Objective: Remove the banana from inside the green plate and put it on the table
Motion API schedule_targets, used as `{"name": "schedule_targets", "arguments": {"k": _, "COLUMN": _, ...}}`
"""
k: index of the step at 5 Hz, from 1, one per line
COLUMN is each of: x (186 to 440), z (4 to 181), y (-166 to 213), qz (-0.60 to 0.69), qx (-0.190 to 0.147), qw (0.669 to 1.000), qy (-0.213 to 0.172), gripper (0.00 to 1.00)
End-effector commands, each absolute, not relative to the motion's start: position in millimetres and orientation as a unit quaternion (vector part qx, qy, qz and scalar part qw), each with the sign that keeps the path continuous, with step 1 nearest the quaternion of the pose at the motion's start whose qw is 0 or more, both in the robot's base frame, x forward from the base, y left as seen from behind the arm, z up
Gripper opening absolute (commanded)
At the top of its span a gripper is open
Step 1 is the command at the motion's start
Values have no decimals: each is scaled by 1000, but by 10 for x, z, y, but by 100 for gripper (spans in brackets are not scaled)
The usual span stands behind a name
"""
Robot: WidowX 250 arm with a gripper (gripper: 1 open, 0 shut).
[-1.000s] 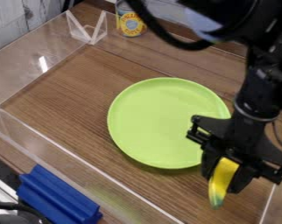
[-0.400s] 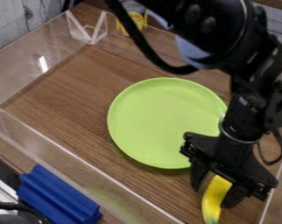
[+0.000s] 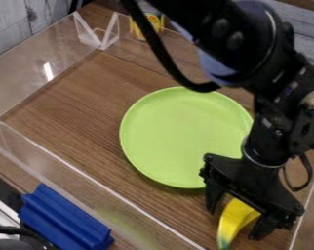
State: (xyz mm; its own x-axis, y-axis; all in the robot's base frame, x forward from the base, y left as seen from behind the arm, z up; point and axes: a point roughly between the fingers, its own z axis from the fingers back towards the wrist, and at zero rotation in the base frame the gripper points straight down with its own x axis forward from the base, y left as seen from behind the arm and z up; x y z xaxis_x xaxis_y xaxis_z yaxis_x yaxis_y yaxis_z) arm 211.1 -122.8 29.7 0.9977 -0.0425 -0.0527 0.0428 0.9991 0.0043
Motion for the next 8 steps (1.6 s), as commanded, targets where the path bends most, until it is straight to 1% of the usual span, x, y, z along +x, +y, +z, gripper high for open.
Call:
{"name": "schedule_targets", "arguments": {"k": 1, "x": 2159, "z": 303, "y": -1226, "qz": -22, "qx": -3, "qw": 1000, "qy": 13, "gripper": 0}}
{"name": "schedule_targets", "arguments": {"k": 2, "x": 2164, "z": 323, "y": -1229, "qz": -23, "qx": -1, "qw": 1000, "qy": 16, "gripper": 0}}
{"name": "schedule_targets", "arguments": {"k": 3, "x": 2165, "z": 330, "y": -1234, "qz": -24, "qx": 1, "qw": 1000, "qy": 19, "gripper": 100}}
{"name": "schedule_targets", "arguments": {"k": 4, "x": 2164, "z": 346, "y": -1232, "qz": -27, "qx": 4, "qw": 999, "qy": 21, "gripper": 0}}
{"name": "schedule_targets", "arguments": {"k": 5, "x": 2162, "z": 370, "y": -1232, "qz": -30, "qx": 7, "qw": 999, "qy": 24, "gripper": 0}}
{"name": "schedule_targets", "arguments": {"k": 6, "x": 2166, "z": 362, "y": -1240, "qz": -31, "qx": 8, "qw": 999, "qy": 27, "gripper": 100}}
{"name": "schedule_targets", "arguments": {"k": 7, "x": 2166, "z": 369, "y": -1240, "qz": -33, "qx": 9, "qw": 999, "qy": 29, "gripper": 0}}
{"name": "schedule_targets", "arguments": {"k": 8, "x": 2166, "z": 350, "y": -1231, "qz": -34, "qx": 11, "qw": 999, "qy": 30, "gripper": 100}}
